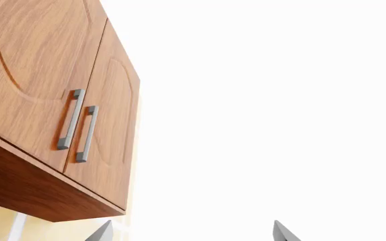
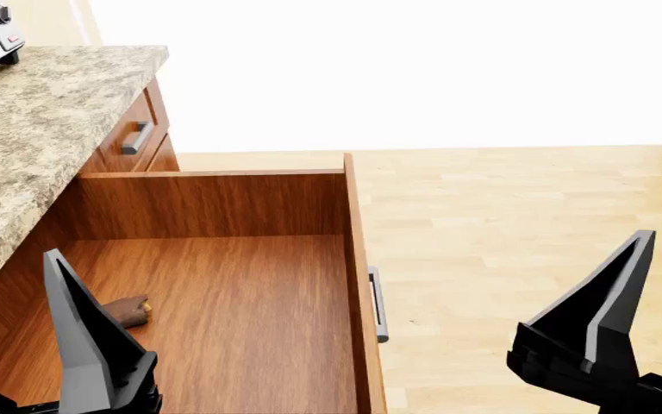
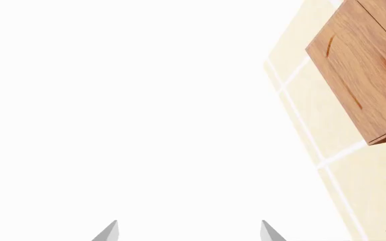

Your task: Place the bar in the bowl and close the drawer.

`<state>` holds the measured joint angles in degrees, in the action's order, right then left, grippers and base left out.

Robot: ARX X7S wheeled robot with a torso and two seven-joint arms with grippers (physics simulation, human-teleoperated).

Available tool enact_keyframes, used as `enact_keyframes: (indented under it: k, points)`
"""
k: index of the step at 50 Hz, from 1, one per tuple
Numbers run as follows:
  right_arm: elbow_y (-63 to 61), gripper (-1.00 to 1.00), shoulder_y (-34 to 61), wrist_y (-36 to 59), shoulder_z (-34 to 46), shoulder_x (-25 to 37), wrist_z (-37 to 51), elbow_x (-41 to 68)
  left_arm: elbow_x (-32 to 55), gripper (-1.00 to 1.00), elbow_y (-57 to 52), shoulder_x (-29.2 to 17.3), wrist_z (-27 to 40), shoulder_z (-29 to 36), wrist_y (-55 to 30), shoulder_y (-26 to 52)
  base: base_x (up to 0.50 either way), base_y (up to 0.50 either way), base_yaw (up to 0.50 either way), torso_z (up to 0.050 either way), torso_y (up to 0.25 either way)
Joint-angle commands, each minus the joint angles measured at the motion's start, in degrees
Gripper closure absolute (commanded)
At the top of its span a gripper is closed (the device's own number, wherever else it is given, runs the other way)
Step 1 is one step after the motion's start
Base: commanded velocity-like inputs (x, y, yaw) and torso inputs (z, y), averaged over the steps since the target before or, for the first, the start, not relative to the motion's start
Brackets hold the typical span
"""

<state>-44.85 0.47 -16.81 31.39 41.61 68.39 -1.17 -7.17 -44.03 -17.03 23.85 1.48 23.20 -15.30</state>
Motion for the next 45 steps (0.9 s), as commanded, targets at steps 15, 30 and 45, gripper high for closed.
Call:
enact_keyframes:
  k: [15,30,45]
  points:
    - [-1.3,-1.0,0.7,10.0,-4.2,1.4,1.3,7.8,0.0,-1.0,0.1,-0.6,0.8,-0.1,0.4,-0.1,0.0,0.0,0.0,0.0,0.0]
    - [4.5,-1.0,-5.7,7.8,-12.8,5.7,5.3,16.9,-0.1,-1.0,1.4,-0.9,1.6,-0.1,1.9,-0.4,0.0,0.0,0.0,0.0,0.0]
    - [17.0,-1.0,-5.9,6.0,-14.9,3.0,3.3,30.1,-0.1,-1.0,-0.3,-1.0,1.6,0.0,0.0,-0.3,0.0,0.0,0.0,0.0,0.0]
